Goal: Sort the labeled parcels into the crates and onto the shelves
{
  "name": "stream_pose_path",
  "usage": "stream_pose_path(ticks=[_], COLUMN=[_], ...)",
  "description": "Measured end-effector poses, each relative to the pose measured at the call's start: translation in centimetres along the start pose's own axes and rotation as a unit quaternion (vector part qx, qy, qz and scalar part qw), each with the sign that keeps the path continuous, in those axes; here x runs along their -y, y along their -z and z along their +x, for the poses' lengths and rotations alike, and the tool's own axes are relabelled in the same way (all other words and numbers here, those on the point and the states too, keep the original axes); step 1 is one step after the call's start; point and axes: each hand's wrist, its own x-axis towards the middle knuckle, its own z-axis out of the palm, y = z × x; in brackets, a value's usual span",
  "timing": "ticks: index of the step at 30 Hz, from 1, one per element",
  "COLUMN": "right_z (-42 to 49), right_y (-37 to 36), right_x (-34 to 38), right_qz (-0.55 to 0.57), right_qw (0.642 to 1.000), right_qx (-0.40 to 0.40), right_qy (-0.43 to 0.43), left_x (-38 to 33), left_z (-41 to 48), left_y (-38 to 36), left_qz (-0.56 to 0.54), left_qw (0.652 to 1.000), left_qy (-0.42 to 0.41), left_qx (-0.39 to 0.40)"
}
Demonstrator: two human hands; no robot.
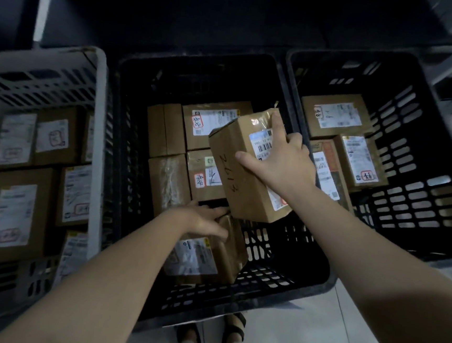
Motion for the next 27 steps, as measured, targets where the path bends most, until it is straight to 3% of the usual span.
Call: stream_pose_path(ticks=[4, 8, 10, 13, 16, 21, 24, 27], right_z=[0.4, 0.7, 0.7, 0.9, 1.3, 2.0, 2.6, 3.1], right_y=[0.9, 0.6, 0.1, -0.6, -0.8, -1.2, -1.3, -1.7], right_x=[0.2, 0.2, 0.2, 0.1, 0.1, 0.0, 0.1, 0.1], right_qz=[0.014, 0.012, 0.001, -0.009, -0.008, -0.014, 0.015, 0.053], right_qw=[1.000, 1.000, 1.000, 1.000, 1.000, 1.000, 1.000, 0.998], right_qx=[-0.009, -0.003, -0.002, 0.005, 0.008, 0.025, 0.016, -0.003], right_qy=[-0.004, -0.017, -0.011, -0.007, -0.007, 0.004, 0.002, 0.023], left_x=[1.6, 2.2, 1.7, 0.8, 0.2, 0.4, 0.9, 1.2], left_z=[0.2, 1.3, 1.5, 2.0, 2.3, 3.0, 3.7, 4.7], left_y=[0.5, -1.1, -0.7, 0.7, 0.9, 0.5, -0.3, -1.3], left_qz=[0.022, 0.126, 0.148, 0.129, 0.112, -0.021, -0.173, -0.232], left_qw=[0.997, 0.992, 0.988, 0.990, 0.992, 0.997, 0.982, 0.971], left_qy=[-0.023, -0.028, -0.029, -0.025, -0.009, 0.004, 0.001, -0.028], left_qx=[0.067, -0.013, -0.012, 0.048, 0.060, 0.073, 0.072, 0.045])
